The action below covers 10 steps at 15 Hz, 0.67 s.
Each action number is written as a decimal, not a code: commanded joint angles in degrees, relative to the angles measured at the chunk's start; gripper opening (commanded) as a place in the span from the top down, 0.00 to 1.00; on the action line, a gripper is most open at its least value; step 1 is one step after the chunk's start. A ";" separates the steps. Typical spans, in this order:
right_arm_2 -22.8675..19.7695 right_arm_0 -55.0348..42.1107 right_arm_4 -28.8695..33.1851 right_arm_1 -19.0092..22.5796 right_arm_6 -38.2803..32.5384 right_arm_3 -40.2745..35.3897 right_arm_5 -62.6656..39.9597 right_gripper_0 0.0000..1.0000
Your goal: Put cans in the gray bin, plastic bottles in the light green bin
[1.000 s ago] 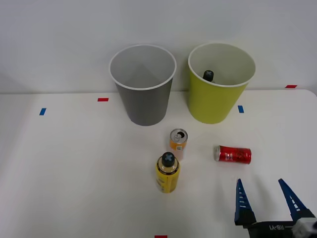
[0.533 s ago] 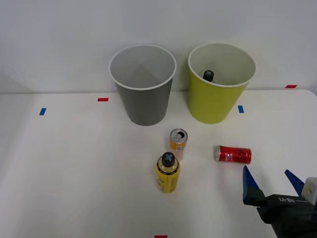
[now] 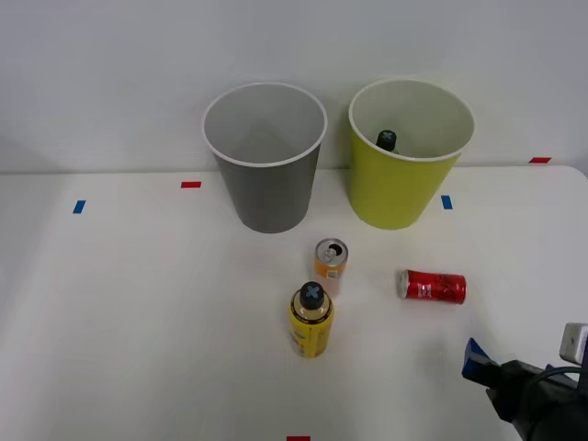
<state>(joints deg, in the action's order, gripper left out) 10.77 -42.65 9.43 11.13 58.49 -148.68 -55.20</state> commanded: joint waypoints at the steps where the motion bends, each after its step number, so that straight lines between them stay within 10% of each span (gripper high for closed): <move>1: 1.54 6.97 3.93 -0.49 -14.37 -1.32 -12.03 0.00; 10: 1.27 19.98 -0.21 -3.39 -45.83 -1.32 -28.47 0.00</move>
<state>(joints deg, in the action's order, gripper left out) 12.34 -24.67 10.79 8.59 16.59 -150.01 -81.38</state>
